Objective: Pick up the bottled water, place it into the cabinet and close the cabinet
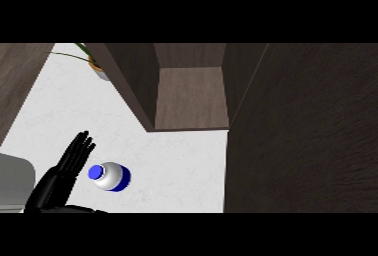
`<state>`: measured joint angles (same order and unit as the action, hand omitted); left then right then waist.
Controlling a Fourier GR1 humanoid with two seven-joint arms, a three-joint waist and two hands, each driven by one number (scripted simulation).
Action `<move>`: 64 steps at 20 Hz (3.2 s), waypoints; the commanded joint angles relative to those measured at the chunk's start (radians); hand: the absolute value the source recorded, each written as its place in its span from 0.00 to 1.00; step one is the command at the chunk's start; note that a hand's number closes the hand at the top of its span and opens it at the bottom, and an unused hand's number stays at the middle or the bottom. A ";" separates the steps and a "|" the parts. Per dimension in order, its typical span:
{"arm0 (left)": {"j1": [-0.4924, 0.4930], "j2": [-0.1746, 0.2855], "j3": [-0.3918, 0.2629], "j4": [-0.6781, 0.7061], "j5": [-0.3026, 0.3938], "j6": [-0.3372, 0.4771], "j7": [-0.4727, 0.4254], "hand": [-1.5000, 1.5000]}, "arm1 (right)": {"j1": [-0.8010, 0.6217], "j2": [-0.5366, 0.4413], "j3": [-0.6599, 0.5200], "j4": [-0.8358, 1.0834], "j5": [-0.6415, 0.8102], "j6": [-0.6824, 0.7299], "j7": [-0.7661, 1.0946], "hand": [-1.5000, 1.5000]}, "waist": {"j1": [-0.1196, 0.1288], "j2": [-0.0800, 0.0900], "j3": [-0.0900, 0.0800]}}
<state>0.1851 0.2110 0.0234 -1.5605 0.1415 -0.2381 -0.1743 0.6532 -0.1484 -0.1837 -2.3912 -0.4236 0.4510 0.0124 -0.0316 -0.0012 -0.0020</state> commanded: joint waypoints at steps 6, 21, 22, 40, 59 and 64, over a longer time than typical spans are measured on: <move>-0.112 -0.036 0.004 0.303 -0.059 -0.011 -0.142 0.00 | 0.080 -0.030 -0.061 -0.150 -0.225 0.014 0.044 0.00 | 0.006 0.000 0.000; -0.256 -0.060 0.062 0.753 -0.049 -0.147 -0.452 0.00 | 0.152 -0.054 -0.047 -0.206 -0.230 0.002 0.006 0.00 | 0.003 0.004 -0.003; -0.249 -0.040 0.063 0.792 -0.051 -0.188 -0.483 0.00 | 0.141 -0.056 -0.054 -0.162 -0.233 0.012 -0.008 0.00 | 0.008 0.004 -0.002; -0.360 -0.116 0.084 0.881 0.033 -0.296 -0.543 1.00 | 0.258 -0.106 -0.136 -0.241 -0.284 0.019 -0.059 0.00 | 0.008 -0.002 -0.001; -0.413 -0.051 0.165 0.657 0.128 -0.104 -0.416 1.00 | 0.275 -0.113 -0.143 -0.179 -0.296 0.033 -0.102 0.00 | 0.027 -0.006 0.002; -0.405 -0.200 0.072 0.493 0.093 0.045 -0.298 1.00 | 0.204 -0.111 -0.121 -0.153 -0.243 0.004 -0.113 0.00 | 0.036 -0.005 0.002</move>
<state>-0.2295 0.0812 0.1452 -0.9488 0.2488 -0.2719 -0.5466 0.8456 -0.2757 -0.3121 -2.3600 -0.6089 0.5096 -0.1701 -0.0028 -0.0060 0.0000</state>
